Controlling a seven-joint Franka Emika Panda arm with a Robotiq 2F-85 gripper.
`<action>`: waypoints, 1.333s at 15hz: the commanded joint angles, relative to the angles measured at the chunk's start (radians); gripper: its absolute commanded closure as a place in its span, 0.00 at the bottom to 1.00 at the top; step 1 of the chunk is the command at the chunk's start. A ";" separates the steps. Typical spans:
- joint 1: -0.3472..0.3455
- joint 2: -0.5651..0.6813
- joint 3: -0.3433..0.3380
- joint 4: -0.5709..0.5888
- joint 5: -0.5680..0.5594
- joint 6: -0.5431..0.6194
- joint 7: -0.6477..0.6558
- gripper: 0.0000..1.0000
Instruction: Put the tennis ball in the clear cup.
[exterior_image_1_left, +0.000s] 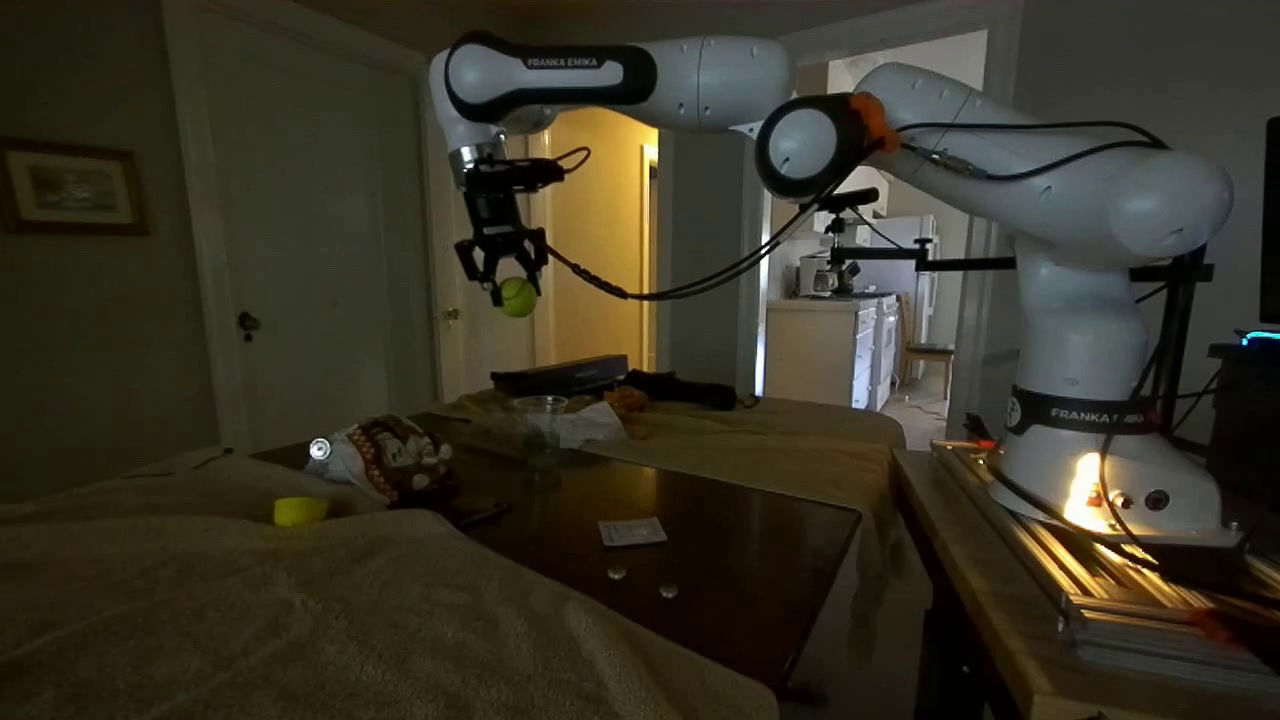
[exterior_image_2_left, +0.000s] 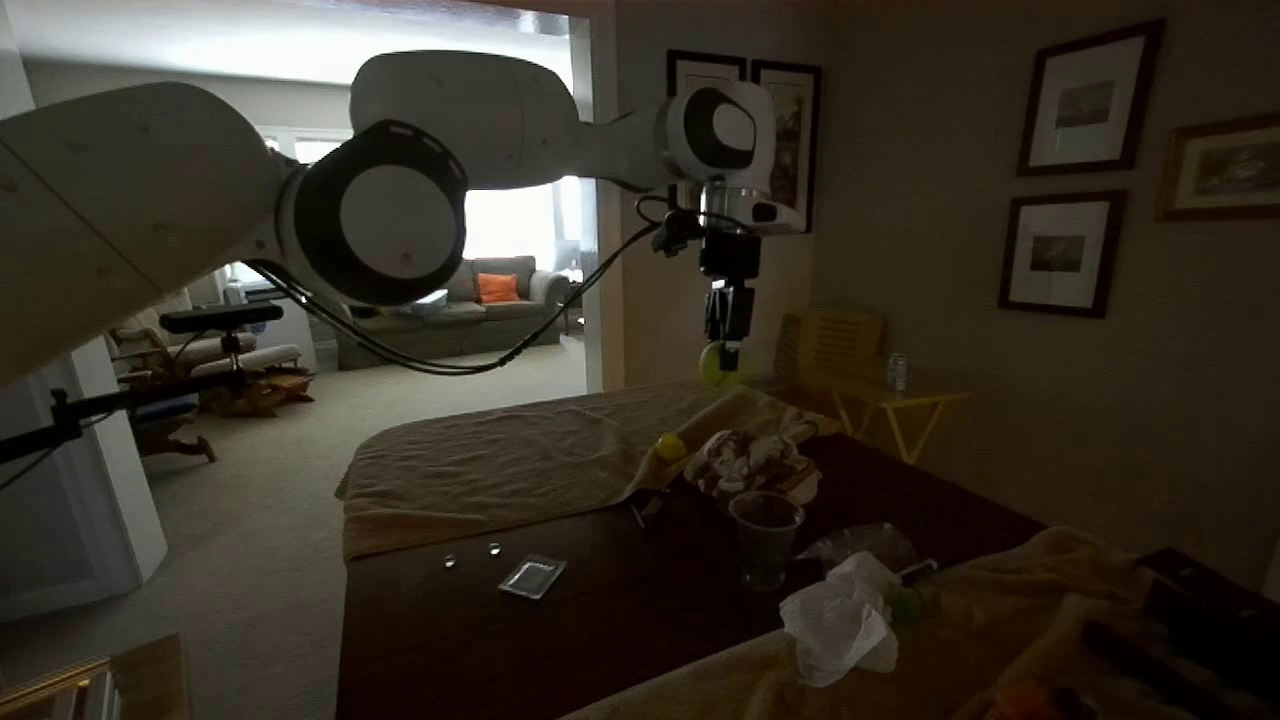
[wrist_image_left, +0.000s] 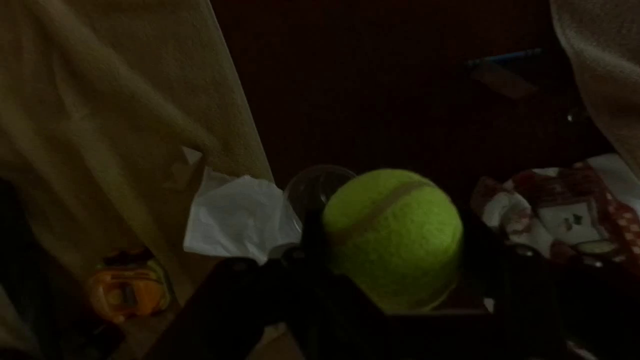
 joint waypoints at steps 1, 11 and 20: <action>-0.019 0.010 0.011 0.020 0.030 -0.104 0.077 0.58; -0.091 0.126 0.011 0.044 0.023 0.103 0.032 0.58; -0.089 0.151 0.007 0.024 0.021 0.173 0.037 0.58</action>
